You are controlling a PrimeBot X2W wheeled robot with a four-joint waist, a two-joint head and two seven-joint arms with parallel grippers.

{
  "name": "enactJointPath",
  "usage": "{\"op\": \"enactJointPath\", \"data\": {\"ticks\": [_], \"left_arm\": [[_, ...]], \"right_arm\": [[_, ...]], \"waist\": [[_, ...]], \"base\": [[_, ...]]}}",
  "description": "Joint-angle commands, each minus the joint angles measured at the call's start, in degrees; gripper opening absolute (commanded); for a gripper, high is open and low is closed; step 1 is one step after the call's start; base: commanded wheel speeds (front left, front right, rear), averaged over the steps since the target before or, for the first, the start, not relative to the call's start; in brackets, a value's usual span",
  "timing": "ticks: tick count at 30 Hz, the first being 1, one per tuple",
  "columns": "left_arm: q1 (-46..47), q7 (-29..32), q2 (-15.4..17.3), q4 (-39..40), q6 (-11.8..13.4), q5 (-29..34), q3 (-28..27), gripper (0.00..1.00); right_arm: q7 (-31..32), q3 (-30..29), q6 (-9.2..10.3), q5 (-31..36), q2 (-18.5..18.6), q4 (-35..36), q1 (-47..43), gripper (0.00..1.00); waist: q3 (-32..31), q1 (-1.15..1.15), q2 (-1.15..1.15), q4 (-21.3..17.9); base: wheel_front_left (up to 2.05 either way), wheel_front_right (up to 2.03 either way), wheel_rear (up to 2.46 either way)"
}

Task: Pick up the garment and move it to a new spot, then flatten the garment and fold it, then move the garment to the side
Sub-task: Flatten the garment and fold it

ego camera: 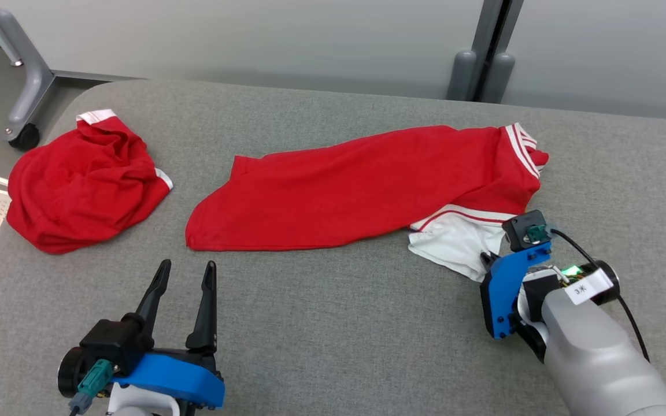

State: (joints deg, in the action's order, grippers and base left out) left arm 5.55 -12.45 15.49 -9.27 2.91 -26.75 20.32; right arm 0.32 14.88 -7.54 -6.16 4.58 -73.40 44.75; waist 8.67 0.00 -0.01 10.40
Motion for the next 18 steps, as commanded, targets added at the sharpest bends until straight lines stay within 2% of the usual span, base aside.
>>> {"op": "enactJointPath", "data": {"ticks": [1, 7, 13, 18], "left_arm": [[-0.38, -0.09, 0.29, 0.2, 0.23, -0.28, -0.31, 1.0], [-1.99, 0.0, 1.01, 1.02, 1.02, -0.68, -0.78, 1.0], [-3.14, 0.53, 1.63, 1.81, 1.53, -0.97, -0.89, 1.0], [-3.63, 0.95, 1.81, 2.3, 1.64, -1.15, -0.48, 1.0]], "right_arm": [[-0.62, -0.39, 0.09, 0.2, 0.87, 0.01, -1.6, 0.0], [-3.64, -2.67, 0.08, 0.86, 4.18, 1.92, -4.38, 0.0], [-4.78, -7.34, 0.07, 0.16, 7.26, 4.44, -8.75, 0.0], [-3.25, -10.7, 0.07, -0.73, 7.52, 7.53, -13.16, 0.0]], "waist": [[-0.47, 0.0, 0.01, -0.53], [-1.73, 0.0, 0.01, -2.83], [-2.86, 0.0, 0.01, -4.95], [-3.45, 0.0, 0.01, -5.73]], "base": [[0.0, 0.0, 0.0], [0.0, 0.0, 0.0], [0.0, 0.0, 0.0], [0.0, 0.0, 0.0]]}}
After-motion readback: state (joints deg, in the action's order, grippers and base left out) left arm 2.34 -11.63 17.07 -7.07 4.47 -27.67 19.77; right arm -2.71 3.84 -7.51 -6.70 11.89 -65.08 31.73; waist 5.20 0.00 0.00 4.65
